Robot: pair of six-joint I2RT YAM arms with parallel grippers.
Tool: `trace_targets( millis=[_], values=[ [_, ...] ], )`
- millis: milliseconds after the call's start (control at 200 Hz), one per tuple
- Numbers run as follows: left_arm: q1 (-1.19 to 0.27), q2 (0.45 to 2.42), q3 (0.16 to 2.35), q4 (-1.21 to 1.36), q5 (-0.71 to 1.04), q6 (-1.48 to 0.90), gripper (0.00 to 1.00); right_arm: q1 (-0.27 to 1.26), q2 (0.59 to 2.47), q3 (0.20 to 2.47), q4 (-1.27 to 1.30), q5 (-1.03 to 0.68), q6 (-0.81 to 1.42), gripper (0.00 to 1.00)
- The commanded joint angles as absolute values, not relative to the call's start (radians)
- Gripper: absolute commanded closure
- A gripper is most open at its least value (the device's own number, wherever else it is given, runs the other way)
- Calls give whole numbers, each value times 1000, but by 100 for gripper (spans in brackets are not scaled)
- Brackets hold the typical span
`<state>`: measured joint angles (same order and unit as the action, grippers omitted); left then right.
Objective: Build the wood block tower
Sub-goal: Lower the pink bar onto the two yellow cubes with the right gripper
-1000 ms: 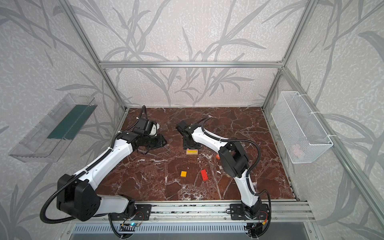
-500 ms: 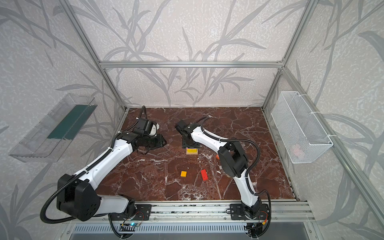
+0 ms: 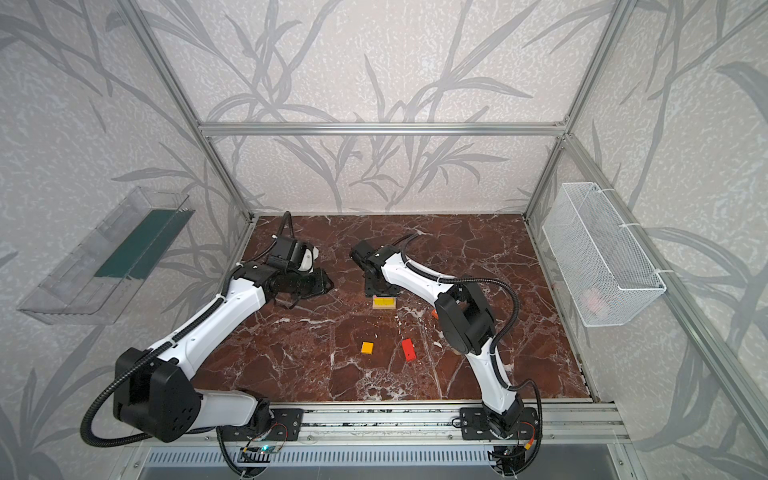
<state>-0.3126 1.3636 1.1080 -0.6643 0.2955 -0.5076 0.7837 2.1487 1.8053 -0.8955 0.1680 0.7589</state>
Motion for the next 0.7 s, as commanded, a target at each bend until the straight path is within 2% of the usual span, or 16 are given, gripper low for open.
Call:
trace_targets(
  millis=[0,695],
  values=[
    [-305,1348,1097,-662,305,-505,65,790,2171,1842,-921,188,768,40],
    [-301,1350,1092,-659,314,-506,65,790,2172,1848,-932,193,769,32]
  ],
)
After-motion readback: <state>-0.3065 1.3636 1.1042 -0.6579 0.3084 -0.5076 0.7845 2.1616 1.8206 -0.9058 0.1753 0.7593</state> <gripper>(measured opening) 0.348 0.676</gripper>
